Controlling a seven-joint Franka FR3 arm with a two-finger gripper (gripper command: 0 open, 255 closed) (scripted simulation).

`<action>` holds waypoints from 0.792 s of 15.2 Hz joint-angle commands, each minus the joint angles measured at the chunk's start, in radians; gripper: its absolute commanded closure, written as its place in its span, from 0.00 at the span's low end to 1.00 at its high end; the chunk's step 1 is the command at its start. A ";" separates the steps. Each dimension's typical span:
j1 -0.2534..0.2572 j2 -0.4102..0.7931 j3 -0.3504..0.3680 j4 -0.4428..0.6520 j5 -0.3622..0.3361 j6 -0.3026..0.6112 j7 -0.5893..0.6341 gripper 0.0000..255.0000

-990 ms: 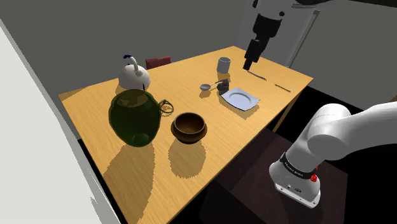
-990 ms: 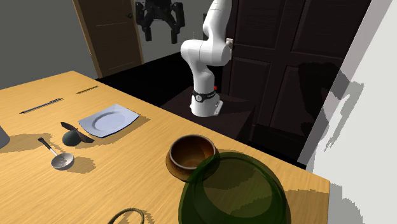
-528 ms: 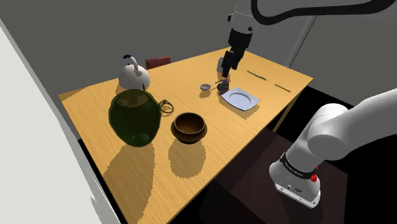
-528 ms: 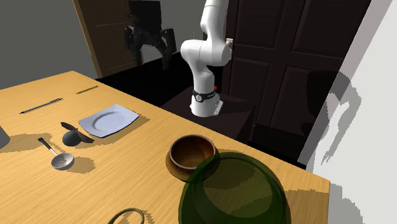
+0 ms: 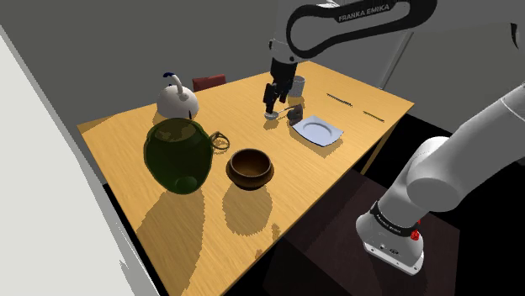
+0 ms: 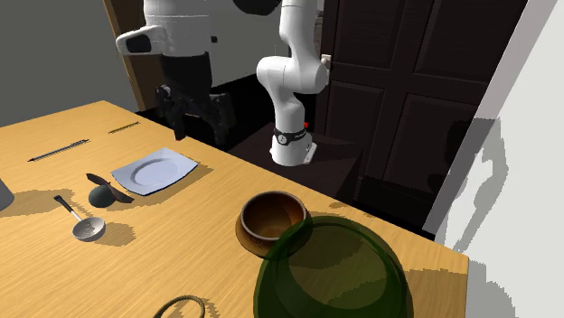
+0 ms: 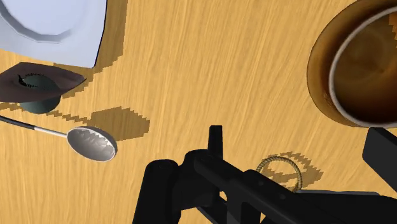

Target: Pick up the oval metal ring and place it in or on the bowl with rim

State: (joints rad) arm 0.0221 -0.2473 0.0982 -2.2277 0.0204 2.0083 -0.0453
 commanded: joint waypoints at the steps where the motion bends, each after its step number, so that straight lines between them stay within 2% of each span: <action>1: 0.000 0.073 0.005 0.033 -0.007 0.037 0.003 0.00; 12: 0.021 0.500 0.021 0.314 -0.068 0.156 0.036 0.00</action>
State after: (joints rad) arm 0.0401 0.2065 0.1196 -1.9568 -0.0409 2.1633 -0.0116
